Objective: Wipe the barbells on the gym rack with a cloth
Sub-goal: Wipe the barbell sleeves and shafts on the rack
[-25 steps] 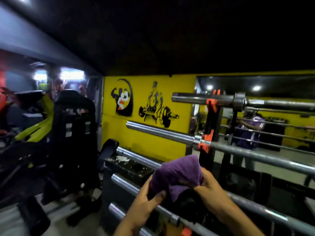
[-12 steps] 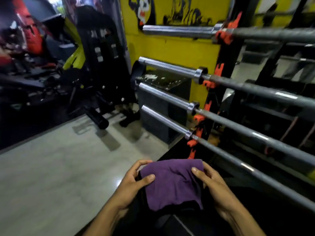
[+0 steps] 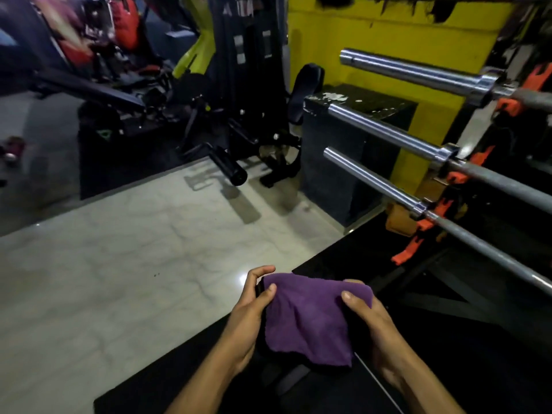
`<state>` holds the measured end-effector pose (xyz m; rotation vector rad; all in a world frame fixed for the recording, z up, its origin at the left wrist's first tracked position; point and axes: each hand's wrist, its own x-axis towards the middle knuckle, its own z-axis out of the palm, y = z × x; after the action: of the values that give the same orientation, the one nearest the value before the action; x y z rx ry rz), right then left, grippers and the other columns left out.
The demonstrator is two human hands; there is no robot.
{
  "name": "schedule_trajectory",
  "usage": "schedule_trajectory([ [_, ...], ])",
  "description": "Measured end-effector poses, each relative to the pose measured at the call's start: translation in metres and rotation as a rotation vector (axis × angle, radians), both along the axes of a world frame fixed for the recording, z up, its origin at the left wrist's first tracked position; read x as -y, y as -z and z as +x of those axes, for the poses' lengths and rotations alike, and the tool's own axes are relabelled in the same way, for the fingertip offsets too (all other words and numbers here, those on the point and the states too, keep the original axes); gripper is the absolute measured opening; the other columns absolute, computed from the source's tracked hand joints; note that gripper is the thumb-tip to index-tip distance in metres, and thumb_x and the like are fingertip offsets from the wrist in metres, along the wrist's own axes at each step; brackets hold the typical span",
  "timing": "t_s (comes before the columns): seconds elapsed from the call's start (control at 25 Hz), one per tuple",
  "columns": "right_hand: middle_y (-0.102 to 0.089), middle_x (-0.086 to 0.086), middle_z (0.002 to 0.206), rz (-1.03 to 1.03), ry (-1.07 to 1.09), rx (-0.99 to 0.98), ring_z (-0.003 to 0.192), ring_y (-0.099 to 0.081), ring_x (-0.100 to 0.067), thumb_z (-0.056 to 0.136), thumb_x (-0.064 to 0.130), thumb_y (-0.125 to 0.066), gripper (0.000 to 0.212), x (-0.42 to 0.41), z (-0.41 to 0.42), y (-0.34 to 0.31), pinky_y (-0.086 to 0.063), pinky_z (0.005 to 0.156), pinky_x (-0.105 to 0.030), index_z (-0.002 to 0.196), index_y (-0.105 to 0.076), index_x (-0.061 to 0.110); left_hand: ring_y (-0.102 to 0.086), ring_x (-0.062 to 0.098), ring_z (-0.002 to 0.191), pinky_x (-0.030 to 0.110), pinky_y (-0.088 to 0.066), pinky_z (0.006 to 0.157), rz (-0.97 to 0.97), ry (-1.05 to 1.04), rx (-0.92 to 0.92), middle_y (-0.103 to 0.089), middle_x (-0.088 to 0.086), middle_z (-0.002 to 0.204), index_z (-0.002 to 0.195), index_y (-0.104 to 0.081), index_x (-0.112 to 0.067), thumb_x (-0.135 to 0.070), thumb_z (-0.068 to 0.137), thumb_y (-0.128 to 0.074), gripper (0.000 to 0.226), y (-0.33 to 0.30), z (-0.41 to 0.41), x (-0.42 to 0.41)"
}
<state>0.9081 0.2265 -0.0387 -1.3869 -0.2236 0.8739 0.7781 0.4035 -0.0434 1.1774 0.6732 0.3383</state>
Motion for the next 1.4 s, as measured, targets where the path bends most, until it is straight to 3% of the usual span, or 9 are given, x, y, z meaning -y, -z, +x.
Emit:
schedule_trajectory([
  [0.12,-0.073,-0.007,0.110,-0.055,-0.068,0.080,0.104,-0.071,-0.026,0.056,0.046,-0.093,0.060,-0.065,-0.039,0.000,-0.057,0.089,-0.045,0.108,-0.069,0.028,-0.070,0.004,0.095,0.021,-0.054,0.076,0.067,-0.017,-0.005,-0.072,-0.015,0.104,0.120,-0.062,-0.039,-0.031,0.100,-0.057,0.021,0.004,-0.044,-0.059],
  [0.28,-0.074,-0.011,0.104,-0.033,0.006,0.117,0.101,-0.070,-0.030,0.064,0.039,-0.089,0.045,-0.160,-0.101,-0.004,-0.056,0.087,-0.044,0.100,-0.073,0.019,-0.069,0.007,0.096,0.024,-0.055,0.079,0.111,0.018,0.008,-0.071,-0.011,0.106,0.119,-0.064,-0.037,-0.032,0.099,-0.059,0.021,0.003,-0.107,-0.159],
  [0.6,-0.075,-0.013,0.110,0.087,-0.002,-0.238,0.098,-0.073,-0.030,0.053,0.039,-0.094,0.071,-0.281,-0.154,-0.041,-0.058,0.080,-0.040,0.116,-0.069,0.017,-0.064,0.009,0.093,0.027,-0.056,0.082,0.325,0.202,0.086,-0.065,-0.006,0.111,0.125,-0.055,-0.044,-0.043,0.103,-0.048,0.022,-0.049,-0.107,-0.280],
  [0.72,-0.075,-0.017,0.108,0.141,-0.006,-0.227,0.092,-0.074,-0.031,0.042,0.025,-0.097,0.085,-0.283,-0.147,-0.048,-0.061,0.066,-0.035,0.119,-0.064,0.012,-0.063,0.006,0.091,0.028,-0.055,0.085,0.435,0.374,0.105,-0.063,-0.006,0.110,0.127,-0.053,-0.044,-0.043,0.103,-0.049,0.024,-0.058,-0.076,-0.288],
  [0.88,-0.074,-0.017,0.111,0.186,0.178,-0.099,0.099,-0.073,-0.032,0.062,0.025,-0.086,0.067,-0.284,-0.103,-0.059,-0.059,0.078,-0.039,0.123,-0.065,0.011,-0.063,0.006,0.108,0.031,-0.057,0.090,0.555,0.490,0.156,-0.061,-0.018,0.119,0.130,-0.052,-0.044,-0.041,0.102,-0.051,0.028,-0.080,-0.025,-0.310],
  [1.0,-0.073,-0.020,0.111,0.279,0.313,-0.088,0.099,-0.072,-0.036,0.077,0.028,-0.079,0.049,-0.293,-0.057,-0.079,-0.057,0.081,-0.042,0.121,-0.067,0.010,-0.054,-0.021,0.104,0.014,-0.052,0.084,0.625,0.514,0.198,-0.055,-0.041,0.112,0.126,-0.053,-0.048,-0.040,0.100,-0.056,0.028,-0.106,0.031,-0.325],
  [1.08,-0.073,-0.025,0.107,0.353,0.419,-0.127,0.091,-0.073,-0.037,0.084,0.033,-0.068,0.042,-0.295,-0.018,-0.097,-0.059,0.076,-0.042,0.116,-0.068,0.005,-0.054,-0.022,0.101,0.011,-0.050,0.084,0.672,0.560,0.258,-0.058,-0.033,0.116,0.127,-0.054,-0.043,-0.036,0.099,-0.060,0.029,-0.128,0.089,-0.329],
  [1.24,-0.073,-0.023,0.106,0.675,0.680,-0.073,0.085,-0.075,-0.033,0.099,0.034,-0.051,0.042,-0.277,0.075,-0.144,-0.062,0.065,-0.042,0.101,-0.078,0.003,-0.065,0.006,0.099,0.020,-0.052,0.081,0.795,0.661,0.411,-0.063,-0.001,0.123,0.126,-0.056,-0.034,-0.017,0.101,-0.059,0.031,-0.185,0.233,-0.318],
  [1.4,-0.072,-0.020,0.113,0.804,0.878,0.139,0.094,-0.073,-0.029,0.100,0.038,-0.049,0.045,-0.243,0.146,-0.197,-0.062,0.078,-0.041,0.098,-0.080,0.005,-0.058,0.000,0.119,0.022,-0.046,0.101,1.073,0.718,0.638,-0.061,-0.008,0.132,0.139,-0.053,-0.025,-0.027,0.101,-0.058,0.038,-0.246,0.323,-0.297],
])
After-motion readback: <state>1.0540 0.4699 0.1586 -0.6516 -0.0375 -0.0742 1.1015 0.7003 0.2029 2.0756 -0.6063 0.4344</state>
